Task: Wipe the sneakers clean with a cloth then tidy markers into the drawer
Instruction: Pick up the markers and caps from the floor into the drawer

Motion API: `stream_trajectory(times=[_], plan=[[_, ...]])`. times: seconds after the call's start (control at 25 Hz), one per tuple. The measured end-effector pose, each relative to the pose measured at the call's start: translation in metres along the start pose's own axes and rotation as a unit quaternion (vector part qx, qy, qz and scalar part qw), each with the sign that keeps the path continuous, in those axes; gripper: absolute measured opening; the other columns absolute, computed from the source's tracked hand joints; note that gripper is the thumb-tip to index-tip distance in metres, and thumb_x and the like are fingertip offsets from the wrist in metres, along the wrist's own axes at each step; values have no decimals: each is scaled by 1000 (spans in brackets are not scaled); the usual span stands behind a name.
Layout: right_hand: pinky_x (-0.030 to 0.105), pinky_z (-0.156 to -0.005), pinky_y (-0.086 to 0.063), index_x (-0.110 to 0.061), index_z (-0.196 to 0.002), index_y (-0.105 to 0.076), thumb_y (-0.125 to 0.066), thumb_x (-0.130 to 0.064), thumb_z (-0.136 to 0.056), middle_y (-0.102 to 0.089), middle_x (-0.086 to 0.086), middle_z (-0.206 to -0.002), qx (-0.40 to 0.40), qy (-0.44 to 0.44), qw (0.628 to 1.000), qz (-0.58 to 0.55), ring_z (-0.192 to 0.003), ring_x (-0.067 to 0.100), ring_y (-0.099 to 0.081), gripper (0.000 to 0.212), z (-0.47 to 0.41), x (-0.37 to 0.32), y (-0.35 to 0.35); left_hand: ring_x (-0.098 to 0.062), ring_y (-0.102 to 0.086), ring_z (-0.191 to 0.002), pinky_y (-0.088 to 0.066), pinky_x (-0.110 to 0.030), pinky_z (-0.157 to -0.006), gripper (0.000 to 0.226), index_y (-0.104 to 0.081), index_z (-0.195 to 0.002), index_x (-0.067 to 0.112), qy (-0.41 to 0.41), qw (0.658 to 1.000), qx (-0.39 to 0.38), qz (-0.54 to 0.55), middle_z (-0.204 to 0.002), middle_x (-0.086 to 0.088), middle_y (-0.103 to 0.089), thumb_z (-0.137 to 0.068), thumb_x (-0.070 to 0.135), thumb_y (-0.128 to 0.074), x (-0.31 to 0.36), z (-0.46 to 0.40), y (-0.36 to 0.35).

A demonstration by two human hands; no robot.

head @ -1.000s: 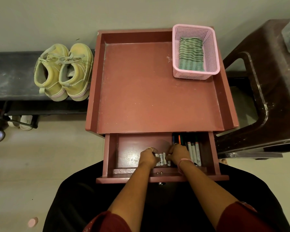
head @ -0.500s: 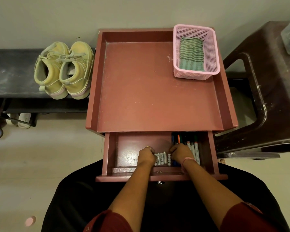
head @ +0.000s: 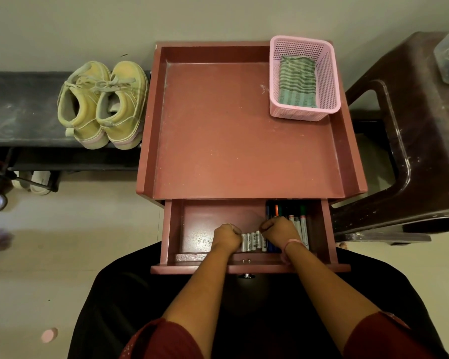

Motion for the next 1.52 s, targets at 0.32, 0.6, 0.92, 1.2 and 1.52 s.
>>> stream_trajectory(times=[0.32,0.6,0.92,1.2,1.52], plan=[[26,-74,-48,-16,-61,-57,-53,-6,-82,-64,9,-81,33,25,999,5,-80,25,-59,23,44,-43,28,-20,-61,-111,-43,-21,-94,23,-72,-100,9,-41,997,24,56,-114,-3,-70,-87,8,-52,-4,42,55],[41,-71,-58,-3,-72,-68,-48,-10,-75,-72,10,-83,10,110,992,57,-78,30,-67,21,94,-118,16,-23,-60,-108,-44,-26,-95,21,-66,-110,9,-80,992,43,83,-107,-6,-64,-90,12,-61,-28,99,131],[39,-79,-56,2,-78,-71,-55,-5,-81,-72,4,-93,-26,235,970,55,-83,24,-67,18,156,-244,-35,-18,-63,-94,-50,-32,-89,21,-61,-114,12,-101,959,158,211,-94,-3,-65,-95,14,-54,-90,149,249],[22,-62,-51,-16,-73,-66,-57,-10,-81,-71,-2,-91,-96,298,945,98,-69,11,-66,14,188,-348,-127,-14,-64,-83,-47,-29,-77,24,-62,-115,10,21,910,259,323,-98,-1,-65,-93,14,-53,-243,148,307],[25,-59,-48,-9,-81,-67,-54,-9,-83,-72,7,-91,-201,305,909,200,-73,15,-65,12,191,-395,-269,-19,-57,-68,-39,-23,-62,15,-60,-86,15,198,830,324,409,-89,-6,-60,-89,3,-51,-427,159,282]])
Point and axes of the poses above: each hand's wrist, its own z-axis away from the middle knuckle, its own y-axis out of the back of the hand, x = y × z, the point moved 6 cm from there along -z, towards the middle knuckle
